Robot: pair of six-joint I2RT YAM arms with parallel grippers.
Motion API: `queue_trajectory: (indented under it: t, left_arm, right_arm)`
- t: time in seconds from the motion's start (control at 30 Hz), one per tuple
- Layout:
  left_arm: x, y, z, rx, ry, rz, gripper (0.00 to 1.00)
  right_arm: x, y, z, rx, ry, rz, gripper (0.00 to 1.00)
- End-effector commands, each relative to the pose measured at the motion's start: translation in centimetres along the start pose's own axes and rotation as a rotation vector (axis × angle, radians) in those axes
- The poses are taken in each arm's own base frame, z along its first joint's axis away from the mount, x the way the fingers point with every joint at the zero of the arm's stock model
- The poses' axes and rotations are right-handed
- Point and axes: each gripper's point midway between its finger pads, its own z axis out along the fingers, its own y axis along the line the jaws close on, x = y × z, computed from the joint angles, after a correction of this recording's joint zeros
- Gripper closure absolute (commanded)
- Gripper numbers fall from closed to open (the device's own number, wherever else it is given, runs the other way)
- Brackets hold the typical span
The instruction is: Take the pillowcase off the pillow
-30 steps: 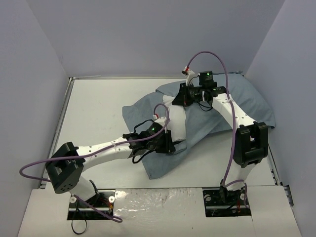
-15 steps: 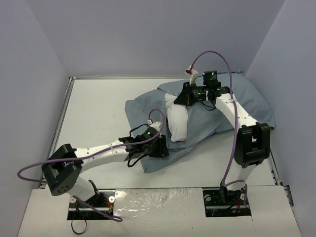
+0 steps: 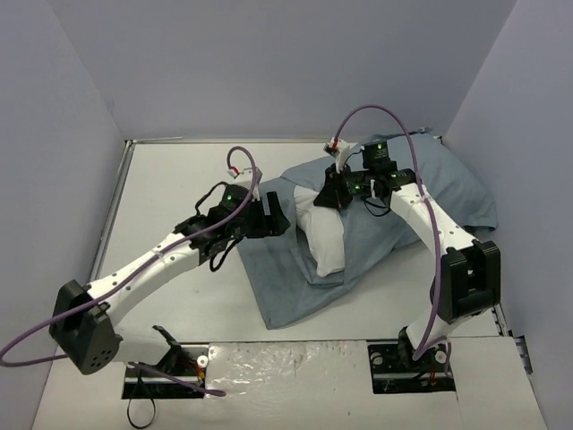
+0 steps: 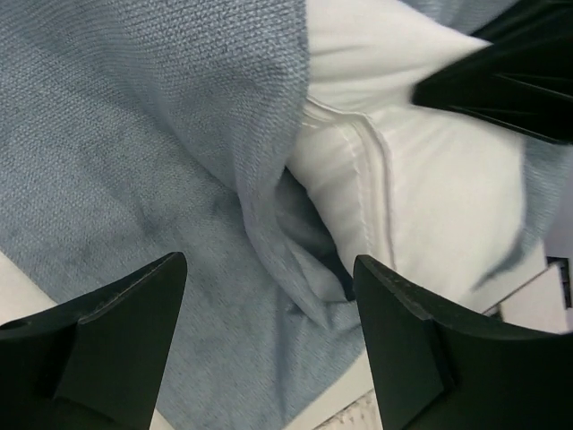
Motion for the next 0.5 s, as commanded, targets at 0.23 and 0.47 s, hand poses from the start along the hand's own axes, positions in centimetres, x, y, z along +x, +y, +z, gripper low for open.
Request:
queue_trajectory:
  t: [0.23,0.47]
  left_arm:
    - [0.7,-0.5,5.6,0.013,0.116,0.065,0.27]
    - [0.8,2.7,7.0,-0.080,0.129,0.028,0.54]
  right_arm:
    - [-1.8,3.2,-1.3,-0.046,-0.049,-0.100,1.00]
    - [-1.3,3.8,-1.2,-0.078,-0.041,-0.103,1.00]
